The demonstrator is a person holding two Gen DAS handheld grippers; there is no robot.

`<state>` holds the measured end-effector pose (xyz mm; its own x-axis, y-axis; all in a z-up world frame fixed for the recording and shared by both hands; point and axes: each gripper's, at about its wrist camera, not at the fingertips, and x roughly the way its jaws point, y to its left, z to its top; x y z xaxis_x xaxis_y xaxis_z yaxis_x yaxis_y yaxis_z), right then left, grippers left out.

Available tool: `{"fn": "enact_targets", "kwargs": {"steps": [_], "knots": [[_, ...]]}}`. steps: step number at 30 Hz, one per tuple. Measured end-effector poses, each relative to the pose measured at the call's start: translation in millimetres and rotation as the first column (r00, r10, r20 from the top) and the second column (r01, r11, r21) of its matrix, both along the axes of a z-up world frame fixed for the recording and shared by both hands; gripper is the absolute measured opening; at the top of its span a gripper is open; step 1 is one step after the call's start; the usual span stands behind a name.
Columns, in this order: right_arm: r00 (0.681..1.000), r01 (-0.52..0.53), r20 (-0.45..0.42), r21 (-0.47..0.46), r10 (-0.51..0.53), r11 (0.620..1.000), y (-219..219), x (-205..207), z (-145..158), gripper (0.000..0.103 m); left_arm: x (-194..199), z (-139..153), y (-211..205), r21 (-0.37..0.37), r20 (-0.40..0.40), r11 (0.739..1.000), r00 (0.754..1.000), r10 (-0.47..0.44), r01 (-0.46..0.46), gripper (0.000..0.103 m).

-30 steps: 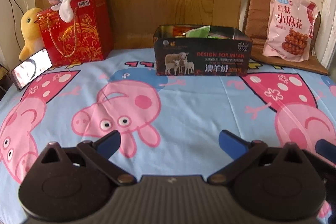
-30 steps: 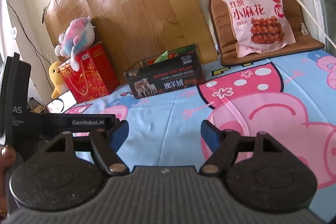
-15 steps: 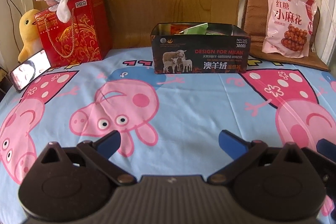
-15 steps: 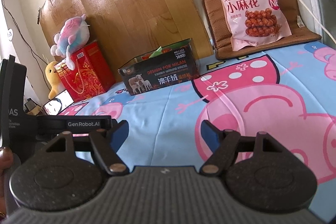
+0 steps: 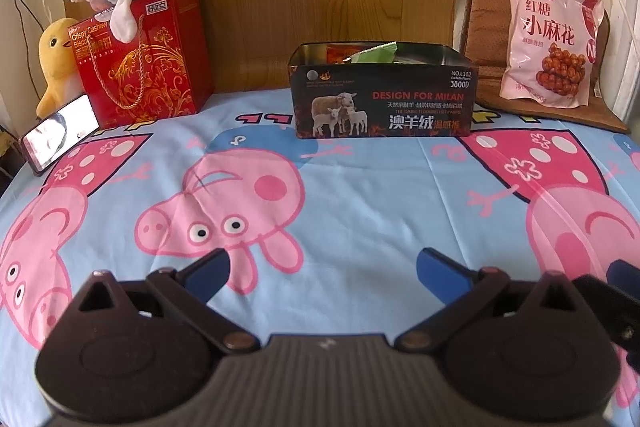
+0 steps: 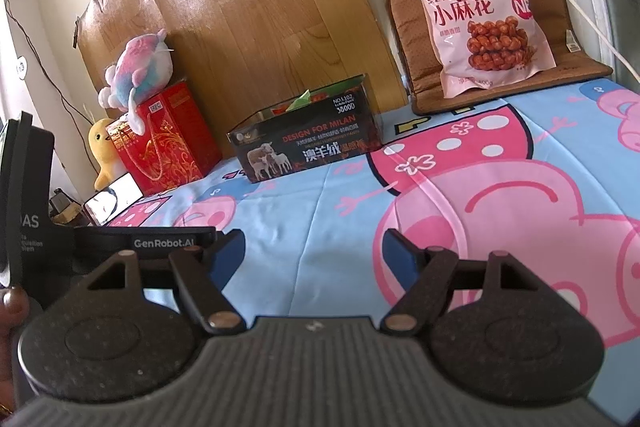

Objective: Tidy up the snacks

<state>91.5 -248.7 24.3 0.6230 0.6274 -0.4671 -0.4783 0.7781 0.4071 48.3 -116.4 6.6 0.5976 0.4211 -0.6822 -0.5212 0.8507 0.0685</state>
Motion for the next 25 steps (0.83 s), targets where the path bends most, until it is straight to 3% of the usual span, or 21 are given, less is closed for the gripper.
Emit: {"fn": "enact_targets", "kwargs": {"steps": [12,25], "knots": [[1.0,0.009,-0.011,0.011,-0.009,1.0,-6.4,1.3,-1.3,0.078,3.8,-4.5,1.2,0.012,-0.024,1.0,0.999,0.023,-0.023,0.103],[1.0,0.008,-0.005,0.012,-0.008,1.0,-8.0,0.4,-1.3,0.078,0.4,-0.7,-6.4,0.041,0.005,0.999,1.0,-0.008,0.008,0.103]]}}
